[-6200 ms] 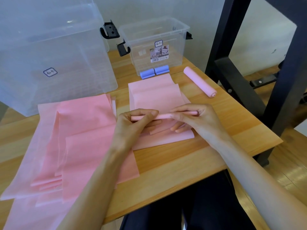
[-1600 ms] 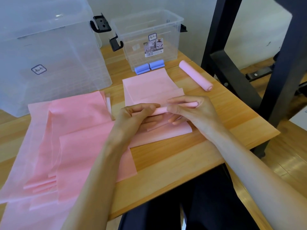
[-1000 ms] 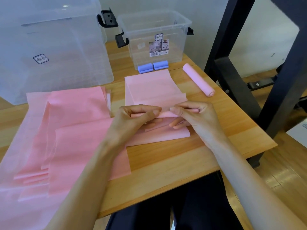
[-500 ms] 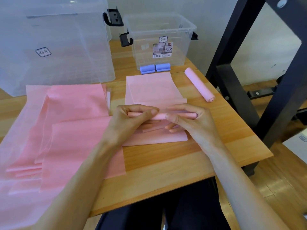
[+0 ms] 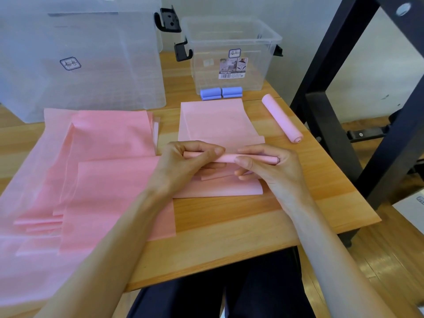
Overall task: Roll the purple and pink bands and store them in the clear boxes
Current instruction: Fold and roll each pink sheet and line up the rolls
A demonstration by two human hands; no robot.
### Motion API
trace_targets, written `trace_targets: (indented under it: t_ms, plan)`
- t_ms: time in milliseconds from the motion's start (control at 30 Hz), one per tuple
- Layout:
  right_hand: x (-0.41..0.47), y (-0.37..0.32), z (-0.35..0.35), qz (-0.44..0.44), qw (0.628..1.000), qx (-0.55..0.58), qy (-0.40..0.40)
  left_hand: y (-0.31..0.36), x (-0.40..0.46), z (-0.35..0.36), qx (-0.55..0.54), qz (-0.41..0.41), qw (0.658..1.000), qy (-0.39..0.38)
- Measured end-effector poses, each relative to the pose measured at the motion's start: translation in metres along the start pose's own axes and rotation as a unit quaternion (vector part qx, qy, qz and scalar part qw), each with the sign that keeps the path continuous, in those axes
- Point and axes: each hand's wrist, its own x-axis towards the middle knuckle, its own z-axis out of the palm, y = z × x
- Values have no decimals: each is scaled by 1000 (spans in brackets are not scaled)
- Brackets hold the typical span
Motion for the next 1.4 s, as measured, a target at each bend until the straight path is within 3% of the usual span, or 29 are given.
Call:
trace_targets:
  t_ms: [633,833,1400]
  plan:
    - [-2,-1,2,6,1000,-18,22,-1,-1,-3,23,41,998,-33]
    - [-2,-3,1,2,1000,-7,8,-1,0,-1,-27,8,999,-22]
    - [-1,-3,1,1,1000,-2,3,0,-2,-3,-18,7,999,-32]
